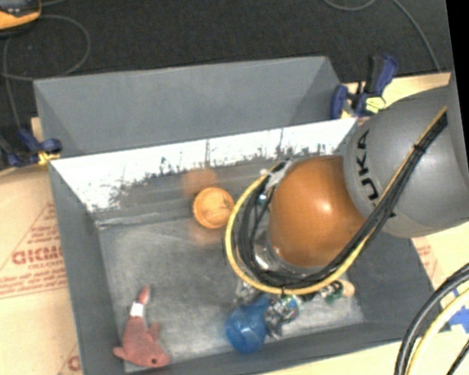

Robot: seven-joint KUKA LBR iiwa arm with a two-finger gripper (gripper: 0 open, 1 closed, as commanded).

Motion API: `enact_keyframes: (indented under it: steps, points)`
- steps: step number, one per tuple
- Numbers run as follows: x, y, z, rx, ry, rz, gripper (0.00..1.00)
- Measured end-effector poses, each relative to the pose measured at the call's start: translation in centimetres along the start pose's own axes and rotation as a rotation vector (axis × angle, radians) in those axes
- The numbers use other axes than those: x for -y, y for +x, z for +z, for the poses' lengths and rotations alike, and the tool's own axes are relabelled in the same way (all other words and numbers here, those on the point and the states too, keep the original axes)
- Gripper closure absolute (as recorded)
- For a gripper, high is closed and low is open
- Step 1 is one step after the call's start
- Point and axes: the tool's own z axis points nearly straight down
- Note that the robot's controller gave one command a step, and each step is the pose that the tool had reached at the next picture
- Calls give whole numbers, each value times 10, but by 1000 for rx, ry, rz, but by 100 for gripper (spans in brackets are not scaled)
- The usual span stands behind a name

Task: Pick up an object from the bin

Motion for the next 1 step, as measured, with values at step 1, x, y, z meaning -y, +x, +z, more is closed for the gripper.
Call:
enact_keyframes:
  steps: [1]
  points:
    - [-8,-11,-108,-5,-6,-83,100]
